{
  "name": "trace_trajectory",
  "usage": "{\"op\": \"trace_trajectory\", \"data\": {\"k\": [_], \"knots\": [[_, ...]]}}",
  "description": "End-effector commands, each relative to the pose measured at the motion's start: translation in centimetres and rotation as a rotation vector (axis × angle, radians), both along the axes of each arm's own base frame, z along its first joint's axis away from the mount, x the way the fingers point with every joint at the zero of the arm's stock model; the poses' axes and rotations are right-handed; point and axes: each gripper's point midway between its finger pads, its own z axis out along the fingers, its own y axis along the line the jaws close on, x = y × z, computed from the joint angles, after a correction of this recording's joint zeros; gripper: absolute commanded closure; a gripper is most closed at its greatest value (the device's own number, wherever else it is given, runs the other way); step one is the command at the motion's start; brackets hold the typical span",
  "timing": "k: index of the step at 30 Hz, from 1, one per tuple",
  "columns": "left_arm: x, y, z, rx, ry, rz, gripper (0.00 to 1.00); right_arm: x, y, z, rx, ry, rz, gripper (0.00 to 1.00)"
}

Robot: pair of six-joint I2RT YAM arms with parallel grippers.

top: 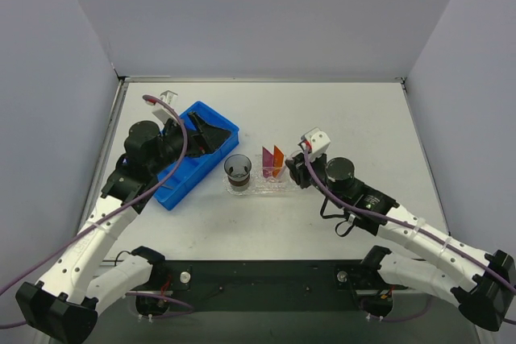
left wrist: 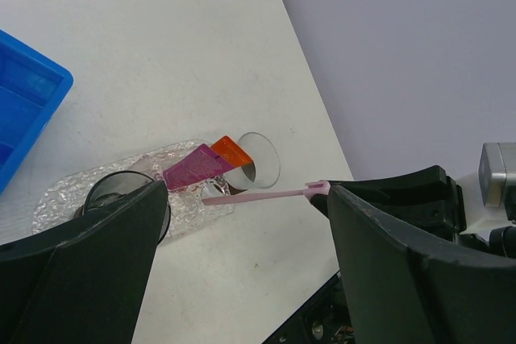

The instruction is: Prepare toiletry sets of a toothbrush and toothpaste on the tray

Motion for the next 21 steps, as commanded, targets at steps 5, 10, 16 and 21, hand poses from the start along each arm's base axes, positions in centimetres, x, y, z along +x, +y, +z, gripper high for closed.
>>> {"op": "trace_trajectory", "data": {"k": [5, 10, 16, 21], "knots": [[-0.3, 0.8, 2.8, -0.022, -0.080, 0.015, 0.09, 0.7, 1.5, 0.2, 0.017, -0.068, 0.034, 1.00], [-0.5, 1.0, 2.6, -0.020, -0.074, 0.016, 0.09, 1.1, 2.1, -0.7, 0.007, -0.063, 0.043, 1.00], [-0.5, 1.1, 2.4, -0.019, -0.069, 0.019, 0.09, 1.3, 2.4, -1.5, -0.019, -0.071, 0.046, 1.00], [-0.5, 1.2, 2.4, -0.020, -0.068, 0.021, 0.09, 1.6, 2.5, -2.5, -0.048, -0.073, 0.042, 0.99]]}}
